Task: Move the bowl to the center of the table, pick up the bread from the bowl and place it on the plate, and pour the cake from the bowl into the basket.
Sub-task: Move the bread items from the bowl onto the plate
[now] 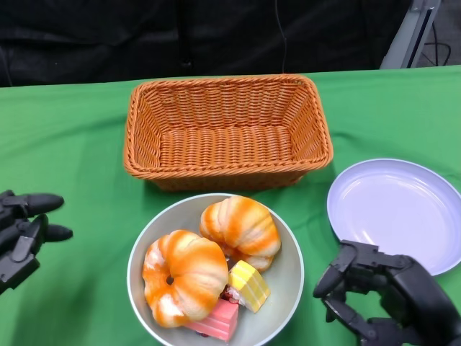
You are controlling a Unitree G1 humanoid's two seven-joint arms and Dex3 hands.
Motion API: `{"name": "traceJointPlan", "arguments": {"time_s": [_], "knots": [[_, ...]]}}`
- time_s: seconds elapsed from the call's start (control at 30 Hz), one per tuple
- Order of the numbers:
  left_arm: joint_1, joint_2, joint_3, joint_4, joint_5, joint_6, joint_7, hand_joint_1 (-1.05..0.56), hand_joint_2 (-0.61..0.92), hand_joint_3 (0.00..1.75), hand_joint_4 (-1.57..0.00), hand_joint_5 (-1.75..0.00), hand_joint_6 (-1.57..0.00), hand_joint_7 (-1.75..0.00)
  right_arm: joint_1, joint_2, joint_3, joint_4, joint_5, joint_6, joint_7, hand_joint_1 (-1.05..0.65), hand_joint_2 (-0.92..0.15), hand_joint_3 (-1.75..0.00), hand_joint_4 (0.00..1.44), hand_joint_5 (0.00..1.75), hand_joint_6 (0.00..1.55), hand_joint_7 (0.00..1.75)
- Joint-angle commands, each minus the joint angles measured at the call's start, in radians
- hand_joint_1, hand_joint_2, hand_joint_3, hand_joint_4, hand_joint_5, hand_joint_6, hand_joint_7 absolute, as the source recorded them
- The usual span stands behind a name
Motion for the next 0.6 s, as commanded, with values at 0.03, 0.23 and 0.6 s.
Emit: {"name": "traceJointPlan", "arguments": {"time_s": [0.03,0.23,0.6], "knots": [[-0.014,0.017,-0.012,0.026,0.023,-0.042,0.005,-0.03,0.7,0.81,-0.8,-1.41,-0.86,-1.06,0.016,-0.041,-0.025,-0.051,0.005,-0.009,0.008,-0.11,-0.62,-0.73,0.68,1.3,0.7,0.99],[-0.018,0.013,-0.027,0.04,0.035,-0.067,0.016,-0.04,0.7,0.79,-0.79,-1.42,-0.85,-1.08,0.021,-0.095,-0.03,-0.138,-0.096,-0.036,-0.017,-0.17,-0.82,-0.3,0.65,1.08,0.77,0.6],[-0.011,0.014,-0.029,0.022,0.018,-0.075,0.011,-0.05,0.66,0.9,-0.79,-1.45,-0.84,-1.11,-0.068,-0.123,0.005,-0.306,-0.428,-0.018,-0.129,-0.5,-0.91,-0.02,0.68,0.66,0.75,0.08]]}}
